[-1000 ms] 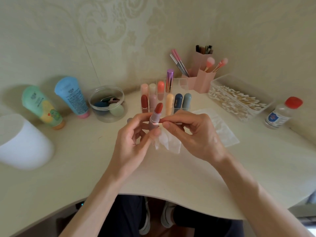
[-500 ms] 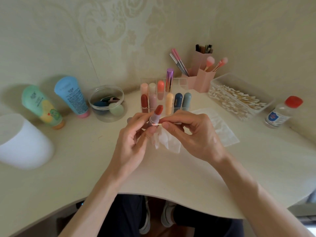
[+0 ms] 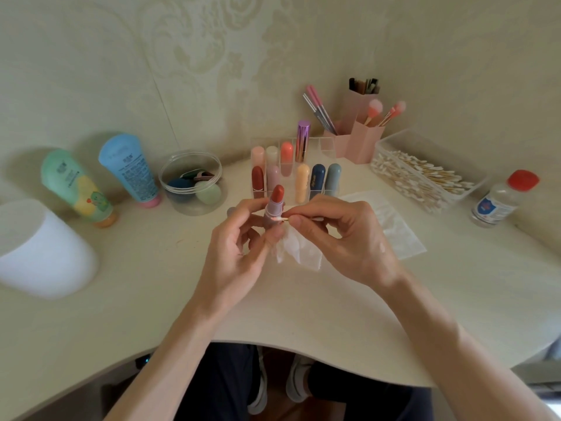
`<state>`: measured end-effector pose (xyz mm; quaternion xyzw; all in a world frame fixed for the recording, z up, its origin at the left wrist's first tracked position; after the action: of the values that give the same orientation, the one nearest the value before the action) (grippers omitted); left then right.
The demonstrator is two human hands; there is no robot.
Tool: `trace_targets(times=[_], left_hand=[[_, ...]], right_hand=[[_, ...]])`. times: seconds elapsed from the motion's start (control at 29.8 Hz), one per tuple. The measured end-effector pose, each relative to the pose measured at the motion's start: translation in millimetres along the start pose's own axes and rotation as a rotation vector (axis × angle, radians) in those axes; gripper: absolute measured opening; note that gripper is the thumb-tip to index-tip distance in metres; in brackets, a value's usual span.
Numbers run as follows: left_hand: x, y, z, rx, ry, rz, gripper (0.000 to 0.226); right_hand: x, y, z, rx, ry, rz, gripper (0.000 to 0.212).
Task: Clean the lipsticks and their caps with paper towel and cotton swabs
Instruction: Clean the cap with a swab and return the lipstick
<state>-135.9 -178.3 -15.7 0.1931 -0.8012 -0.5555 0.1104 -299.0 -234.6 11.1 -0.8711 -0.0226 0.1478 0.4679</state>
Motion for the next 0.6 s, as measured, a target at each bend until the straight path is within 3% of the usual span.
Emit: trace_targets(times=[0.1, 0.6], left_hand=[[-3, -5, -2, -0.013, 0.047, -0.001, 0.03], [6, 8, 2, 0.039, -0.063, 0.052, 0.028]], right_hand=[[3, -2, 0, -0.011, -0.026, -0.002, 0.016], [-2, -4, 0, -0.02, 0.004, -0.019, 0.011]])
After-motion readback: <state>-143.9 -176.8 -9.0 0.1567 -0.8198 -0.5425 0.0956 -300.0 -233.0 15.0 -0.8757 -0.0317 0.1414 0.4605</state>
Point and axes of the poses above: each hand's wrist, its own z-axis away from the middle knuckle, its own x-axis out of the palm, y = z × x, the point moved 7 cm from there along -z, towards the middle knuckle, and after that the axes turned 13 degrees about y, right-handed, at the moved point
